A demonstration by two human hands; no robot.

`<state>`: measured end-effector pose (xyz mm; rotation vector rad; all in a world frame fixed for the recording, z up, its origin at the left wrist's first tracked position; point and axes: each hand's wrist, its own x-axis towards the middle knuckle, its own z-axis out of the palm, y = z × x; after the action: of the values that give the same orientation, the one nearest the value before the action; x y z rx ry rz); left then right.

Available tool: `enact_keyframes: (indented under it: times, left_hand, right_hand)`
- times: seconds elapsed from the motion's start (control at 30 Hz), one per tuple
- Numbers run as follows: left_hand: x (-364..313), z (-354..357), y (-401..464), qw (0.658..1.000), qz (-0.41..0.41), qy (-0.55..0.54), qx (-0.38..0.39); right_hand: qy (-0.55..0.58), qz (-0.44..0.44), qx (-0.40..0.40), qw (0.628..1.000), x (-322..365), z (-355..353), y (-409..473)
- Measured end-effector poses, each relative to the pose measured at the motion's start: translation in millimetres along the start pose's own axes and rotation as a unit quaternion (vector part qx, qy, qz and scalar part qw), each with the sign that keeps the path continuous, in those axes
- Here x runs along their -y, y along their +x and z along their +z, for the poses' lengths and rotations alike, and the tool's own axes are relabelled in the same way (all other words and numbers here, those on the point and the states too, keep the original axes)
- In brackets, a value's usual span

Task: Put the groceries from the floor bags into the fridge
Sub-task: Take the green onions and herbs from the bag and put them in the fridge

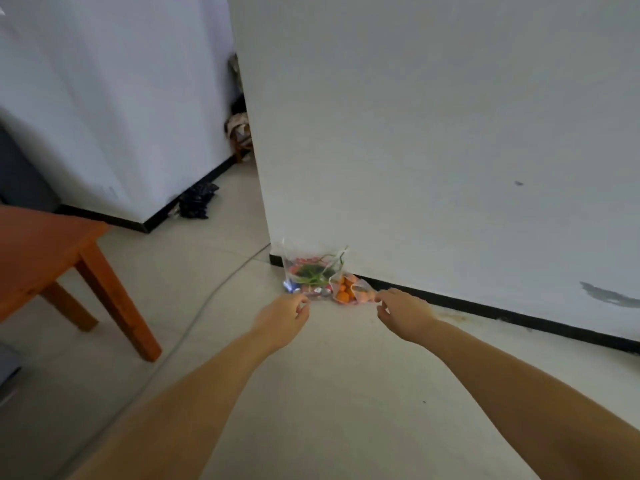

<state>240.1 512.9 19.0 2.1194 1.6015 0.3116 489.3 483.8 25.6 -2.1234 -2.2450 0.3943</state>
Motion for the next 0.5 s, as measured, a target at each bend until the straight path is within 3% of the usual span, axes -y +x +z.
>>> enact_keyframes:
  times: [0.27,0.5]
  left_hand:
    - [77.7,-23.4,146.2,0.998,-0.059,-0.003,0.027]
    - [131.5,-49.1,305.9,0.994,-0.002,0.022,0.109]
  right_hand:
    - [-0.023,-0.056,0.013,0.998,24.1,15.5,187.9]
    - [0.050,0.038,0.032,0.998,26.6,37.4,345.8]
